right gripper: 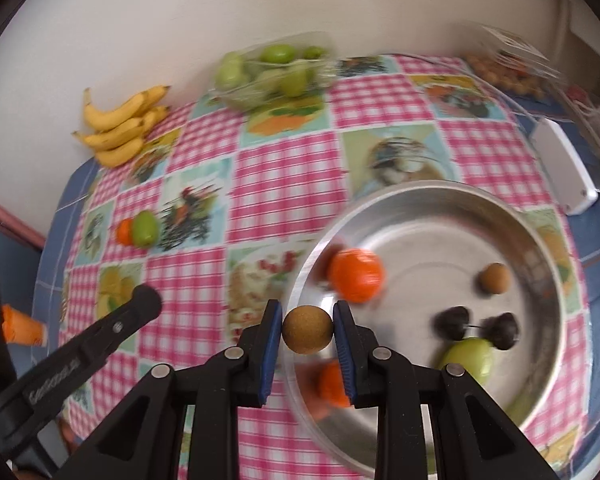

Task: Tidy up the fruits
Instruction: 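Carry the kiwi and cherry over the steel bowl with both tools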

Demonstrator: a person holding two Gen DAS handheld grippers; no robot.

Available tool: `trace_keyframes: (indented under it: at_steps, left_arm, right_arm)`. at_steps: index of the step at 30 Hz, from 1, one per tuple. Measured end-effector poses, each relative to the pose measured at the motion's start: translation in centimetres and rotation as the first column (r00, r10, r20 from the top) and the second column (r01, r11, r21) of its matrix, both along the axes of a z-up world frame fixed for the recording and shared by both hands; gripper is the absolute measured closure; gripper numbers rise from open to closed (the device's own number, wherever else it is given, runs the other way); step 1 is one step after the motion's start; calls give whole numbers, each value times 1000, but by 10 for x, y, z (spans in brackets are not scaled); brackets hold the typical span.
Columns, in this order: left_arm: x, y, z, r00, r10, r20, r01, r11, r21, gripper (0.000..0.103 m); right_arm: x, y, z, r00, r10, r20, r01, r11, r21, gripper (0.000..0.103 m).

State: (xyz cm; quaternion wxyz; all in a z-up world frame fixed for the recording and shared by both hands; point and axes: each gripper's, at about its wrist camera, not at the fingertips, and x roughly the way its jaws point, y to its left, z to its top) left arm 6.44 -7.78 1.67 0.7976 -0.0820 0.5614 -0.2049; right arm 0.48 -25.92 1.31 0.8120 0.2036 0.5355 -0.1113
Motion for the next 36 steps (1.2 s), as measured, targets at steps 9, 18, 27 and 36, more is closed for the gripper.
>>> trace_keyframes:
  at_steps: [9,18,27,36]
  left_arm:
    - [-27,-58,1,981,-190,39,189,981,46,79]
    - [-41,-84,-5,957,-286,57,280,956,91,79]
    - [-43,-96,-13,947,-317,55,309,944,118,79]
    - [-41,-98,-20,947,-319,34,312,941,129,79]
  right_arm:
    - [-17,-45,-12,993,-113,-44,113,994,0,74]
    - [-17,-53,-21,990,-125,-68,127,992,20,74]
    - [-16,-52,-27,989,-119,-92,122,992,26,74]
    - [-16,-51,-28,988,-119,-99,122,992,26,73]
